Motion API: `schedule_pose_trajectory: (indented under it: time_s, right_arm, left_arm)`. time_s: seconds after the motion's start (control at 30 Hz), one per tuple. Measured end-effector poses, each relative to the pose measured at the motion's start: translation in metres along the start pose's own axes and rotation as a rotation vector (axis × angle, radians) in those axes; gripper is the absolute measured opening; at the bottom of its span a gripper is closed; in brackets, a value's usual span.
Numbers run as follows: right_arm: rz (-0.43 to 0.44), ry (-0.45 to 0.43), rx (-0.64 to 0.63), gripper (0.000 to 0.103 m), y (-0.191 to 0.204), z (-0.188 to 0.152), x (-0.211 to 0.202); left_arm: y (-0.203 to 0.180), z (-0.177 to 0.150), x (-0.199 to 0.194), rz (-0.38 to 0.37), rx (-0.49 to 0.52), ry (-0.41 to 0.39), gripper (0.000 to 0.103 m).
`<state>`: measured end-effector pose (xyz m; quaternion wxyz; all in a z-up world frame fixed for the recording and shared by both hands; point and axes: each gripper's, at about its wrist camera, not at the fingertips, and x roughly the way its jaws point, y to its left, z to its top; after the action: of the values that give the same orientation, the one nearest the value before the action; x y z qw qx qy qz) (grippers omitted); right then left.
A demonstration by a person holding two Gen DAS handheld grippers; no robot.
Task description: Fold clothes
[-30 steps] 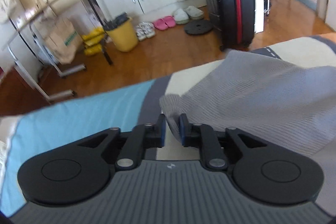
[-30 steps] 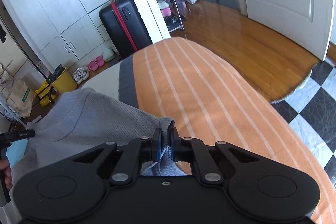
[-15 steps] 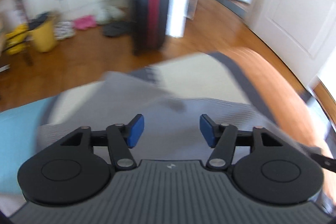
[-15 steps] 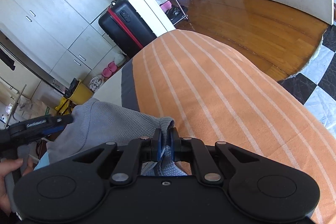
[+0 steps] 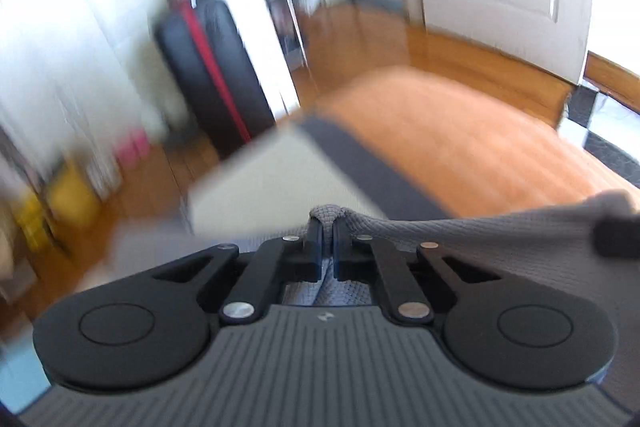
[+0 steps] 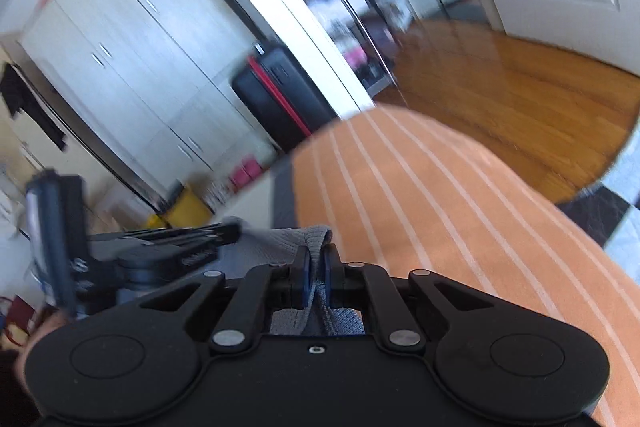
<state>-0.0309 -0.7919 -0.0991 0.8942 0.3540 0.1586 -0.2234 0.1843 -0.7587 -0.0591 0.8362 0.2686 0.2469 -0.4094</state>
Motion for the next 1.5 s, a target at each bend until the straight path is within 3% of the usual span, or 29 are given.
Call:
schedule_pose_trajectory:
  time_s: [0.07,0.13,0.17,0.2,0.27,0.37,0.4,0.5,0.57,0.63,0.8,0.87,0.97,1.13,1.27,1.3,1.33,1.37,1.43,1.5]
  right_arm:
    - [-0.048,-0.044,-0.041,0.007,0.007,0.002,-0.002]
    - [-0.15,-0.016,-0.032,0.016,0.002,-0.002,0.01]
    - [-0.19,0.022,0.009,0.021,-0.006,-0.003,0.015]
    - [-0.221,0.059,0.057,0.022,-0.014,-0.003,0.019]
    - [-0.185,0.063,0.146,0.023,-0.03,0.004,0.009]
    - [-0.12,0.008,0.241,0.047,-0.044,0.021,-0.024]
    - [-0.112,-0.005,0.259,0.047,-0.046,0.023,-0.034]
    - [-0.137,-0.001,0.299,0.047,-0.049,0.024,-0.063]
    - [-0.228,0.027,0.25,0.047,-0.038,0.02,-0.079]
    - [-0.255,0.054,0.195,0.047,-0.025,0.016,-0.093]
    - [-0.181,0.149,0.082,0.047,-0.004,0.013,-0.13]
    - [-0.181,0.19,0.04,0.048,-0.005,0.004,-0.148]
    - [-0.152,0.241,0.032,0.05,-0.022,-0.017,-0.175]
    - [-0.218,0.278,0.048,0.05,-0.062,-0.04,-0.168]
    - [-0.144,0.336,0.014,0.053,-0.061,-0.06,-0.123]
    - [-0.166,0.317,-0.07,0.05,-0.048,-0.064,-0.12]
    - [-0.199,0.302,-0.17,0.02,-0.034,-0.067,-0.118]
    - [-0.231,0.286,-0.27,0.003,-0.02,-0.07,-0.116]
    - [-0.31,0.22,-0.319,0.003,-0.008,-0.064,-0.124]
    - [-0.365,0.186,-0.216,0.003,-0.022,-0.052,-0.133]
  left_arm:
    - [0.002,0.012,-0.001,-0.012,-0.039,-0.031,0.006]
    - [0.002,0.017,0.008,-0.012,-0.038,0.007,0.022]
    - [0.001,0.017,0.014,0.001,-0.016,0.056,0.04]
    - [0.002,0.015,0.017,0.039,-0.005,0.093,0.046]
    - [0.013,0.003,-0.002,0.049,-0.046,0.103,0.048]
    - [0.029,-0.022,-0.045,0.003,-0.127,0.093,0.067]
    - [0.032,-0.032,-0.062,-0.004,-0.137,0.097,0.07]
    - [0.043,-0.07,-0.107,0.028,-0.145,0.133,0.072]
    - [0.054,-0.101,-0.132,0.031,-0.192,0.172,0.073]
    - [0.05,-0.131,-0.157,0.004,-0.198,0.182,0.073]
    - [0.005,-0.192,-0.221,-0.026,-0.1,0.154,0.076]
    - [-0.01,-0.214,-0.239,-0.039,-0.111,0.136,0.08]
    - [-0.021,-0.244,-0.248,-0.072,-0.178,0.173,0.081]
    - [-0.012,-0.248,-0.259,-0.1,-0.26,0.187,0.081]
    - [0.002,-0.252,-0.269,-0.15,-0.36,0.176,0.081]
    - [0.003,-0.259,-0.272,-0.155,-0.379,0.18,0.081]
    - [0.005,-0.264,-0.273,-0.154,-0.389,0.186,0.081]
    - [0.005,-0.269,-0.275,-0.149,-0.39,0.187,0.081]
    - [0.008,-0.275,-0.279,-0.148,-0.395,0.185,0.081]
    - [0.013,-0.277,-0.283,-0.166,-0.419,0.183,0.081]
